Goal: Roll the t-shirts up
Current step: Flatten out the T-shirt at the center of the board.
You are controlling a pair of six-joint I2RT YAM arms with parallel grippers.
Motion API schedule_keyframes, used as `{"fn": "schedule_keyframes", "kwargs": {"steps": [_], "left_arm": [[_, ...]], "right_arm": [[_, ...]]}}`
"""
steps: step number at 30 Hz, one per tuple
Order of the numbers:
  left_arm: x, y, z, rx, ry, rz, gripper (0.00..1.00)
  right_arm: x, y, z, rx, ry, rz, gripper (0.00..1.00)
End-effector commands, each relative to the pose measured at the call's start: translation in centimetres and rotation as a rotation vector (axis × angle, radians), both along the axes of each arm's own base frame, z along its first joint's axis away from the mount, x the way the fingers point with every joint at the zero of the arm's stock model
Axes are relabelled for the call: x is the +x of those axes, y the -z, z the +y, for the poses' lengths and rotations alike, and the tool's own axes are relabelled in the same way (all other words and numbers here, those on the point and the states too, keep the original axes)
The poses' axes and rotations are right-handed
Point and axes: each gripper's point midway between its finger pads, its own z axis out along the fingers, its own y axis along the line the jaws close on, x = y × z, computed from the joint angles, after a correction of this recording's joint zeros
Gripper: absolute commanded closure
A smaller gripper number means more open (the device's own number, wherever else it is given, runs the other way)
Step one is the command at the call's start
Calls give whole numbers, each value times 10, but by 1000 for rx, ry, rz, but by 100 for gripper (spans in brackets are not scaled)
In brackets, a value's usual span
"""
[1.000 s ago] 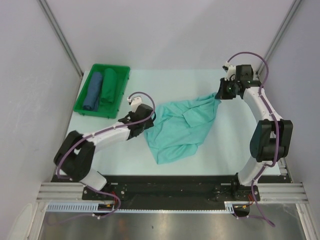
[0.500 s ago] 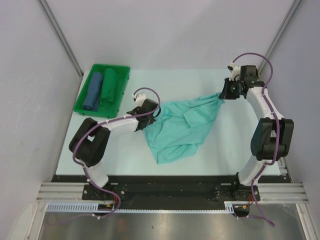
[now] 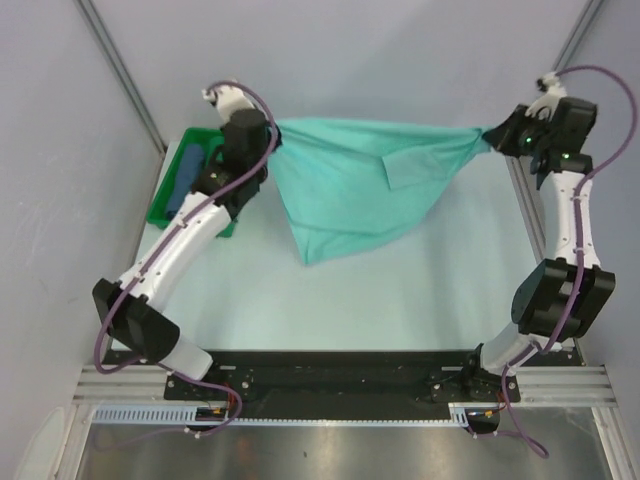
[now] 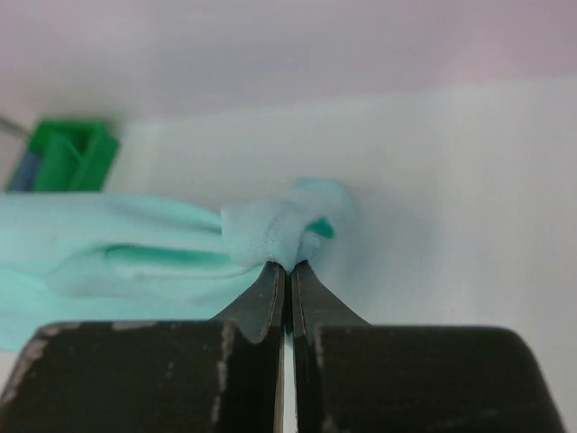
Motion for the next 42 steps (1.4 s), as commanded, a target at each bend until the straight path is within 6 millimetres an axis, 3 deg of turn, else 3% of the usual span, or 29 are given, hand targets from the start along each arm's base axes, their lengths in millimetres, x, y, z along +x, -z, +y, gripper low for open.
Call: {"fn": "schedule_keyframes", "kwargs": {"steps": [1, 2, 5, 7, 9, 10, 12, 13, 15, 16, 18, 19, 21, 22, 23, 25, 26, 28, 29, 30, 32, 35, 36, 38, 39, 42], "left_arm": [[-7, -113, 34, 26, -64, -191, 100], [-8, -125, 35, 21, -64, -210, 100], [-17, -162, 38, 2, -53, -255, 100], [-26, -168, 37, -14, -22, -264, 100], [-32, -153, 30, -18, 27, -221, 100], [-29, -125, 23, -8, 61, -160, 100], [-35, -95, 11, -15, 133, -83, 100], [-34, -48, 4, -7, 159, 9, 100], [-39, -9, -13, -47, 238, 57, 100], [-44, 52, -20, -56, 258, 169, 96], [-40, 102, -33, -90, 287, 233, 85], [-45, 142, -33, -95, 281, 302, 85], [-45, 188, -45, -115, 310, 388, 75], [-47, 197, -49, -120, 316, 405, 52], [-49, 204, -52, -124, 322, 415, 41], [-57, 216, -55, -134, 311, 424, 28], [-60, 219, -55, -139, 301, 428, 26], [-68, 233, -48, -148, 246, 454, 26], [-70, 236, -46, -156, 231, 456, 26], [-72, 240, -43, -160, 216, 455, 27], [-72, 246, -35, -166, 168, 442, 28], [-58, 248, -33, -156, 142, 427, 30], [-48, 238, -37, -152, 140, 408, 31], [-37, 250, -33, -119, 87, 442, 33], [-27, 242, -35, -118, 83, 417, 34], [-9, 248, -31, -108, 40, 417, 34]], "right_arm": [[3, -124, -15, 146, 9, -280, 100], [3, -146, -18, 153, 5, -325, 100], [-1, -162, -27, 196, 7, -327, 100], [-2, -153, -32, 192, -3, -296, 100], [-4, -109, -31, 210, -14, -159, 100], [-5, -91, -30, 211, -26, -112, 100], [-14, -31, -23, 190, -87, 30, 100], [-16, -7, -23, 179, -95, 91, 100], [-22, 41, -25, 135, -106, 211, 100], [-18, 84, -28, 164, -106, 305, 100], [-14, 128, -28, 162, -143, 394, 100], [-7, 162, -24, 164, -164, 468, 100], [-12, 201, -30, 121, -158, 569, 82], [-14, 214, -34, 106, -145, 601, 71], [-24, 224, -34, 105, -142, 625, 55], [-29, 230, -44, 31, -96, 604, 42], [-45, 230, -40, -12, -79, 609, 33], [-56, 230, -56, -107, 15, 602, 28], [-52, 212, -64, -138, 58, 526, 24], [-65, 222, -74, -120, 97, 548, 24], [-71, 218, -84, -101, 149, 532, 22], [-85, 215, -90, -70, 163, 509, 22], [-88, 210, -89, -80, 166, 499, 22], [-96, 213, -86, -74, 158, 504, 22], [-99, 212, -82, -70, 145, 500, 22], [-112, 219, -72, -56, 116, 513, 22]]}}
